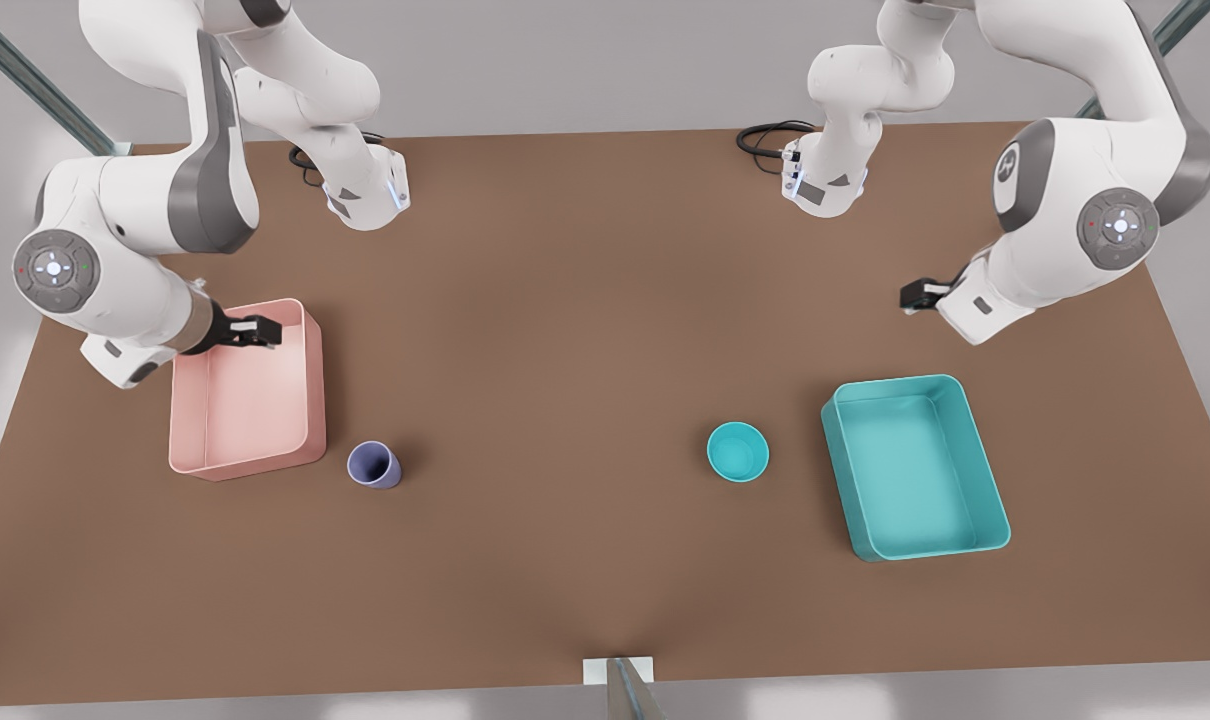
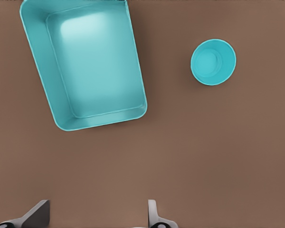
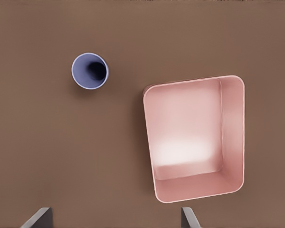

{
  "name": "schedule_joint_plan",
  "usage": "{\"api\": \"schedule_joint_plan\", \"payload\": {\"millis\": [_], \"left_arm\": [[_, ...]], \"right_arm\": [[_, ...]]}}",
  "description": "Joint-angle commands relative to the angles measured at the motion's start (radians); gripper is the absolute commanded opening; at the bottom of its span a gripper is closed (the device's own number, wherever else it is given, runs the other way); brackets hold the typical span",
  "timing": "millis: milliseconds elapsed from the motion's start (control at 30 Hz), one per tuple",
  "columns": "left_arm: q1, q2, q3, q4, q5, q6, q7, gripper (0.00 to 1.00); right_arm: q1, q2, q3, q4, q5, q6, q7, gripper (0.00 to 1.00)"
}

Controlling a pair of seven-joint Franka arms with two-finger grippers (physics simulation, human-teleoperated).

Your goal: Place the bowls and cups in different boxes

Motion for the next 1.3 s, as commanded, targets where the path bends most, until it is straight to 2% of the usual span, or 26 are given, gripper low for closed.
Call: {"api": "schedule_joint_plan", "payload": {"millis": [0,67,100,133,167,200,233,300,433,600,767,967,1200,1233,1267], "left_arm": [[-0.005,-0.002,-0.002,0.000,0.003,0.034,0.001,1.00],[-0.013,0.011,-0.002,0.002,0.003,0.035,-0.006,1.00],[-0.112,0.082,-0.002,0.008,0.021,0.064,-0.010,1.00],[-0.143,0.157,-0.007,0.025,0.037,0.109,-0.042,1.00],[-0.166,0.275,-0.017,0.137,0.032,0.130,-0.055,1.00],[-0.226,0.450,-0.034,0.333,0.038,0.130,-0.110,1.00],[-0.261,0.530,-0.031,0.384,0.040,0.201,-0.127,1.00],[-0.356,0.604,0.006,0.364,0.098,0.342,-0.133,1.00],[-0.405,0.630,0.006,0.294,0.104,0.457,-0.354,1.00],[-0.407,0.627,0.001,0.191,0.101,0.584,-0.361,1.00],[-0.412,0.647,-0.003,0.132,0.103,0.615,-0.360,1.00],[-0.439,0.674,0.000,0.089,0.146,0.655,-0.360,1.00],[-0.447,0.719,0.003,0.085,0.166,0.672,-0.397,1.00],[-0.447,0.719,0.004,0.085,0.166,0.672,-0.397,0.95],[-0.447,0.723,0.004,0.085,0.166,0.670,-0.397,0.84]], "right_arm": [[-0.001,0.002,0.000,0.003,0.001,0.033,0.002,1.00],[0.002,0.083,0.001,0.066,0.000,0.036,0.015,1.00],[0.015,0.196,0.009,0.104,-0.002,0.120,0.013,1.00],[0.031,0.273,0.010,0.106,0.000,0.236,0.015,1.00],[0.038,0.339,0.012,0.109,0.017,0.357,0.018,1.00],[0.055,0.368,0.012,0.110,0.029,0.415,0.057,1.00],[0.065,0.390,0.012,0.110,0.029,0.466,0.085,1.00],[0.080,0.423,0.010,0.104,0.030,0.520,0.088,1.00],[0.072,0.463,0.012,0.030,0.035,0.621,0.088,1.00],[0.043,0.499,0.010,0.023,0.058,0.633,0.088,1.00],[0.019,0.514,0.009,-0.029,0.077,0.641,0.088,1.00],[0.006,0.416,0.015,-0.183,0.083,0.681,0.088,1.00],[0.005,0.471,0.013,-0.186,0.090,0.711,0.087,1.00],[0.005,0.483,0.013,-0.183,0.090,0.713,0.088,1.00],[0.006,0.494,0.013,-0.177,0.090,0.713,0.088,1.00]]}}
